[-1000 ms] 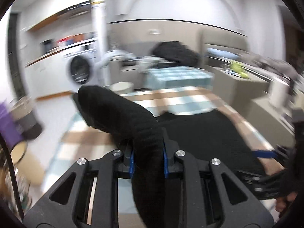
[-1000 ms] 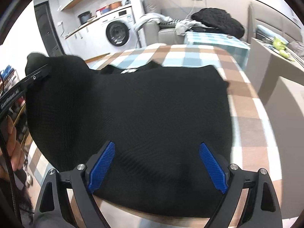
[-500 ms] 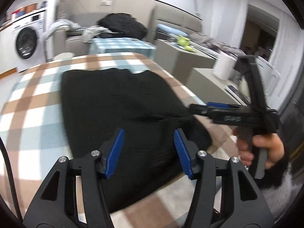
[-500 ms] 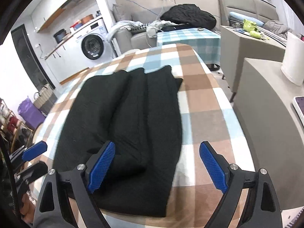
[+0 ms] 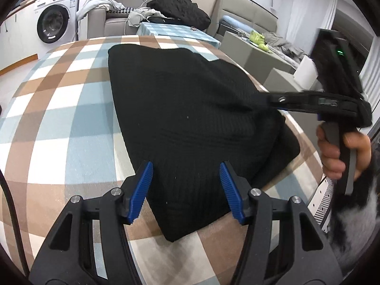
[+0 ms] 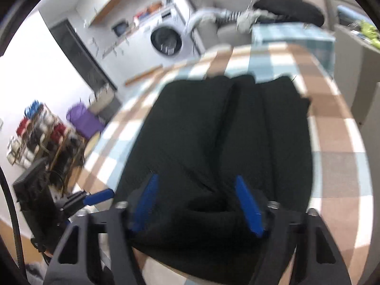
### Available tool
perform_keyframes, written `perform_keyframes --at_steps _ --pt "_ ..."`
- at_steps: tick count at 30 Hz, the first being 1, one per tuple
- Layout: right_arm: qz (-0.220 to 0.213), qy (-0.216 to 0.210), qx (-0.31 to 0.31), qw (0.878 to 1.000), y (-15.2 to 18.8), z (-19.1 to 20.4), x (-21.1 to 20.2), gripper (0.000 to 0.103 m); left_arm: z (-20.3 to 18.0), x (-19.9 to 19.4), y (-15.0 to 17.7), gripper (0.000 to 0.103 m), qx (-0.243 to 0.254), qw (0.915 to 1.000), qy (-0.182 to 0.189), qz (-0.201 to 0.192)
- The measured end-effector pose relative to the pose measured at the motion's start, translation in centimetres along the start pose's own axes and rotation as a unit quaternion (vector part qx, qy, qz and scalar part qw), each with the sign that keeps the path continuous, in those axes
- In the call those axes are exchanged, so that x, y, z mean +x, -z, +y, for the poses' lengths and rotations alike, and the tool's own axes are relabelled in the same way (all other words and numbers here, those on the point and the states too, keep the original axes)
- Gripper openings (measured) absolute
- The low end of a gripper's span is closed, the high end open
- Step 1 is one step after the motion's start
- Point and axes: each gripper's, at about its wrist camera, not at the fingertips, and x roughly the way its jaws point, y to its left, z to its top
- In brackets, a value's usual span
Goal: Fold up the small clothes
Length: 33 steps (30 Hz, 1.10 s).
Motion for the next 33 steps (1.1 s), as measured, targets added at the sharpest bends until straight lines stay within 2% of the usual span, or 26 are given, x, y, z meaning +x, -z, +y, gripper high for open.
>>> perform_keyframes --at_steps 2,5,7,10,11,12,13,15,17,20,21,23,25,28,29,30,33 --pt "0.044 -0.003 0.000 0.999 0.5 -0.3 1.6 0.061 0.0 0.3 0.1 0.056 -0.003 1.0000 0.001 0.001" --pt "0.068 -0.016 0.004 0.998 1.5 -0.7 1.7 0.060 0.6 0.3 0.2 0.056 -0.013 0.9999 0.006 0.000" --pt "0.070 -0.040 0.010 0.997 1.8 -0.8 1.2 0.058 1.0 0.2 0.1 0.056 -0.019 0.9998 0.012 -0.003" --pt "0.071 -0.061 0.030 0.995 2.5 -1.0 0.9 0.045 1.6 0.2 -0.2 0.056 -0.023 0.9996 0.017 -0.004" --pt "0.064 -0.067 0.035 0.995 2.6 -1.1 0.8 0.035 1.7 0.2 -0.3 0.056 -0.025 0.9995 0.018 -0.005" --pt "0.055 -0.074 0.039 0.995 2.7 -1.2 0.8 0.018 1.9 0.2 -0.4 0.056 -0.030 0.9994 0.020 -0.005" --pt "0.048 -0.074 0.042 0.995 2.7 -1.1 0.8 0.010 2.1 0.1 -0.5 0.056 -0.034 0.9992 0.022 -0.005" --pt "0.026 -0.074 0.034 0.996 2.4 -0.3 -0.1 0.006 2.4 -0.3 -0.9 0.056 -0.040 0.9989 0.024 -0.009" --pt "-0.007 -0.074 0.003 0.997 2.0 2.0 -2.5 0.006 2.6 -0.9 -1.2 0.056 -0.042 0.9987 0.022 -0.017" --pt "-0.021 -0.074 -0.012 0.997 2.6 3.8 -4.6 0.006 2.9 -1.3 -1.4 0.056 -0.043 0.9987 0.021 -0.020" --pt "-0.014 -0.063 -0.012 0.998 3.0 3.8 -4.4 0.006 2.8 -1.2 -1.3 0.057 -0.042 0.9987 0.022 -0.017" --pt "0.020 -0.007 -0.012 1.000 4.1 3.0 -2.4 0.006 2.6 -0.6 -1.2 0.057 -0.034 0.9991 0.023 -0.009" --pt "0.060 0.012 0.013 0.998 4.6 1.6 -0.1 0.006 2.1 0.2 -0.8 0.057 -0.026 0.9994 0.021 0.005" --pt "0.056 -0.008 0.028 0.998 4.2 0.8 0.1 0.021 1.3 0.8 -0.1 0.057 -0.006 0.9997 0.012 0.018" --pt "0.049 -0.021 0.028 0.998 3.7 0.9 -0.1 0.037 1.1 0.9 0.0 0.057 0.001 0.9998 0.009 0.020" --pt "0.038 -0.033 0.028 0.998 3.0 0.9 -0.1 0.048 0.9 0.9 0.1 0.057 0.007 0.9997 0.007 0.022" --pt "0.032 -0.041 0.037 0.998 0.0 0.6 1.0 0.048 0.7 1.1 0.4 0.057 0.013 0.9995 0.004 0.030"
